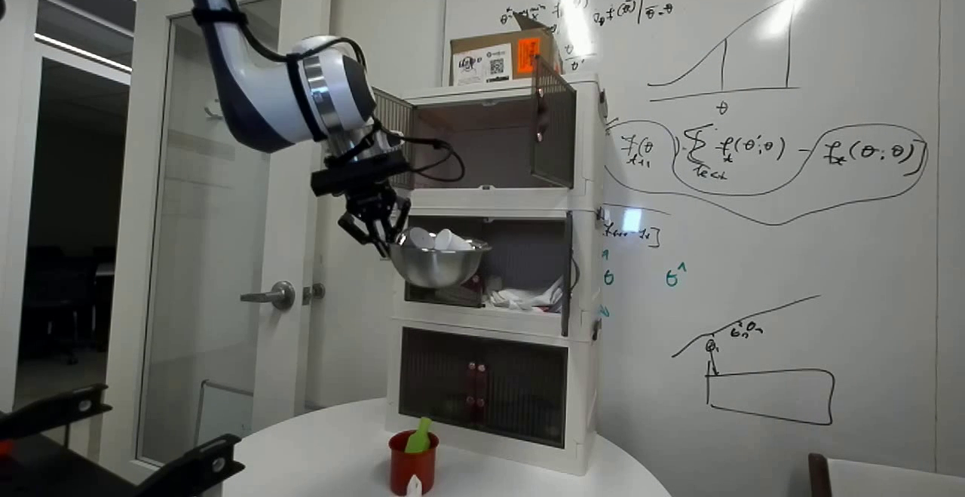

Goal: Put the silver bowl in the top cabinet

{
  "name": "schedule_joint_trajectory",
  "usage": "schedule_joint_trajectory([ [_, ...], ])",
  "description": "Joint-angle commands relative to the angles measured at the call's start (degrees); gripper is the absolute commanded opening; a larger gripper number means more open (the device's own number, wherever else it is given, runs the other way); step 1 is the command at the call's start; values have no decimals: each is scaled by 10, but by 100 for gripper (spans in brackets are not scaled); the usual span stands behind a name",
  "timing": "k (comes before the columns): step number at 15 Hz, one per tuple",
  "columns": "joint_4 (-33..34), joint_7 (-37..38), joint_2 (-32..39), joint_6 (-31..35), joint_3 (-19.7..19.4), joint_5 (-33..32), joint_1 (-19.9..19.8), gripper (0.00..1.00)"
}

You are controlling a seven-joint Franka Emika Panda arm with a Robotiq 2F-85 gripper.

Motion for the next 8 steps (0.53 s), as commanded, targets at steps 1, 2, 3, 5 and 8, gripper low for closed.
schedule_joint_trajectory([
  [1,10,-90,-51,-64,71,79,-42,1],
  [2,17,-114,-57,-79,82,99,-48,1],
  [3,29,-131,-64,-97,90,111,-53,1],
  [5,56,-162,-73,-127,98,117,-63,1],
  [8,108,-197,-69,-146,96,99,-83,1],
])
